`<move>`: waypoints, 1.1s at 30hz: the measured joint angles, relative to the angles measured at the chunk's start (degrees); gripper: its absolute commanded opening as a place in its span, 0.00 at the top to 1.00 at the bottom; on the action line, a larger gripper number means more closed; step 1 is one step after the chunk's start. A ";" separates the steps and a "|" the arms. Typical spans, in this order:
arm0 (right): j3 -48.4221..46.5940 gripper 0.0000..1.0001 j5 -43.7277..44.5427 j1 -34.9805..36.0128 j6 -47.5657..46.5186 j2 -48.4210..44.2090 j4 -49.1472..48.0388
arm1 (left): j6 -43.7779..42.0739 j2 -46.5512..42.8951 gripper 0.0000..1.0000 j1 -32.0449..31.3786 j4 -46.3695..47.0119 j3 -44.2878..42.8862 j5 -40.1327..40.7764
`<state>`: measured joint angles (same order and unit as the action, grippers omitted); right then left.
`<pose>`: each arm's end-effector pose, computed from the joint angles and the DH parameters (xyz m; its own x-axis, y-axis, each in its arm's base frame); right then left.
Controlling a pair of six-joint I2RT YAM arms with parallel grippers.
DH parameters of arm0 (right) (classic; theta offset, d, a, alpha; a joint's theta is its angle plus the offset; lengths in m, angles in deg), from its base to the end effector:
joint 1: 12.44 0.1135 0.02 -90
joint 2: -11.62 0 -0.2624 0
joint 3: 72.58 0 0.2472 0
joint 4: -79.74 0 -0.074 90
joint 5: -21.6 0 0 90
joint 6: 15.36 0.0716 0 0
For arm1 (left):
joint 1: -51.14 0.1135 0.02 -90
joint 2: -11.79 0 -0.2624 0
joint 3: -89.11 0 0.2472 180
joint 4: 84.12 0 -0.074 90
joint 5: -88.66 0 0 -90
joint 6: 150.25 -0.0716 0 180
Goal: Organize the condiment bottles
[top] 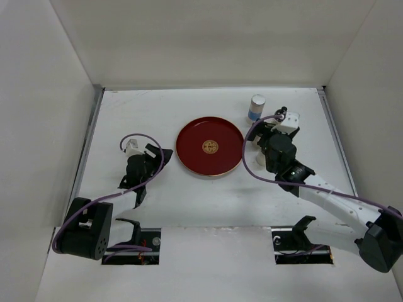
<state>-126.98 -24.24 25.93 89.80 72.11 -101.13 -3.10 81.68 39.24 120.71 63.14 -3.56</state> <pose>0.2359 0.1232 0.3042 -0.0431 0.2052 -0.9778 0.1138 0.9733 0.1993 0.2395 -0.0533 0.1408 -0.3768 -0.7785 -0.5020 -0.1377 0.5829 -0.8008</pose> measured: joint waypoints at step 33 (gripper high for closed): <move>1.95 0.03 -5.11 -10.56 11.28 13.99 13.64 | 0.13 -0.22 0.33 -0.59 4.31 0.85 0.83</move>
<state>-125.04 -29.35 15.37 101.08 86.09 -87.49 -2.97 81.46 38.65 125.02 64.00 -2.73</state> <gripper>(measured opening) 0.992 0.669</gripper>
